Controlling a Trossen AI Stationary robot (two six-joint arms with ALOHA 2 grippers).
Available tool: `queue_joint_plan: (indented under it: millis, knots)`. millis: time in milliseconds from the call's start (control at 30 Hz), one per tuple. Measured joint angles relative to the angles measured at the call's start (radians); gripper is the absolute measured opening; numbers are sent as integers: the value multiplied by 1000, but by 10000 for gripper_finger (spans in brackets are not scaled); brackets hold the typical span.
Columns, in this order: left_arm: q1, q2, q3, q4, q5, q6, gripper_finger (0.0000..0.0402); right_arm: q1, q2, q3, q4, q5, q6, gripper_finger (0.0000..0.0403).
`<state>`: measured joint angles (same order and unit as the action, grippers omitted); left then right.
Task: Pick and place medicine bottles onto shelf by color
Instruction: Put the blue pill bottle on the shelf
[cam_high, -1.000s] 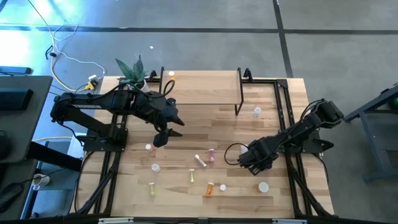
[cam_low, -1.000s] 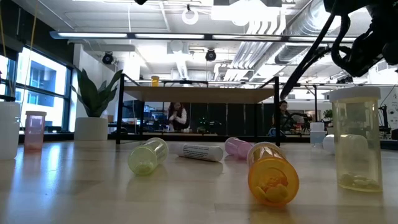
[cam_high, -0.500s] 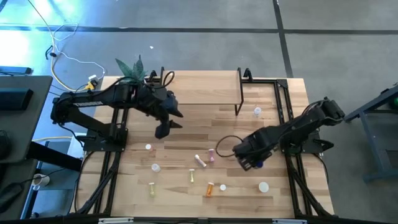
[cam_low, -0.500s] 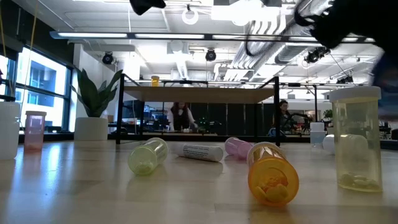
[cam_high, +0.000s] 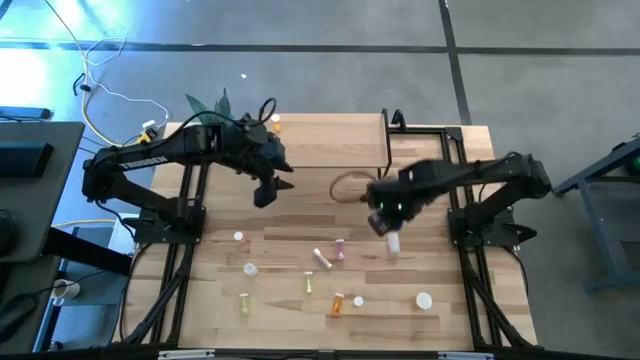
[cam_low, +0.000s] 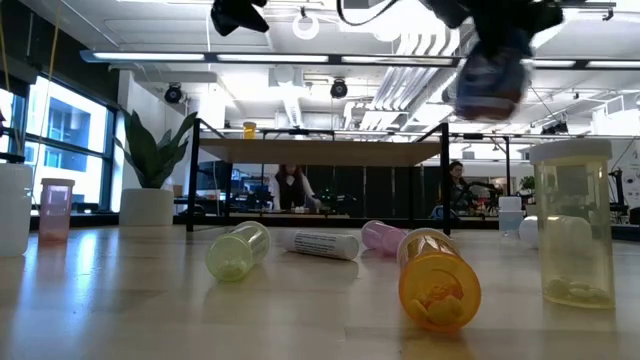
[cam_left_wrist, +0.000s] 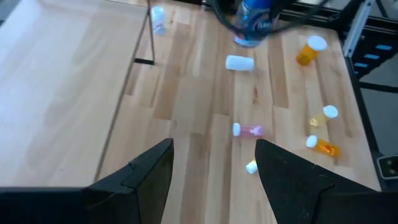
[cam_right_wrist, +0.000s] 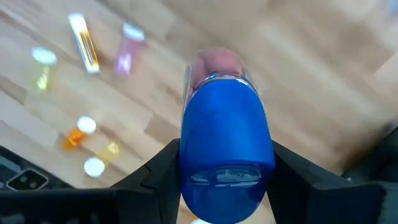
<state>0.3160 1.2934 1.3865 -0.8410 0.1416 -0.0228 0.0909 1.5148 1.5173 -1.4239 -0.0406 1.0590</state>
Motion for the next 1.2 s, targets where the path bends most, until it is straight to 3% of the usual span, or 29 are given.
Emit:
queue_joint_plan:
  millis: [400, 767, 967, 1200]
  knots:
    - [86, 0, 0, 1, -3, -65, 216, -407, 0, 225, 0, 133, -548, 163]
    - [129, 0, 0, 34, -3, -83, 216, -745, 26, 382, 229, 168, -912, 163]
    - [137, 0, 0, 34, -3, -82, 216, -841, 140, 546, 225, 168, -1017, 163]
    - [136, 0, 0, 33, -4, -123, 216, -864, 298, 713, 1, 141, -1094, 163]
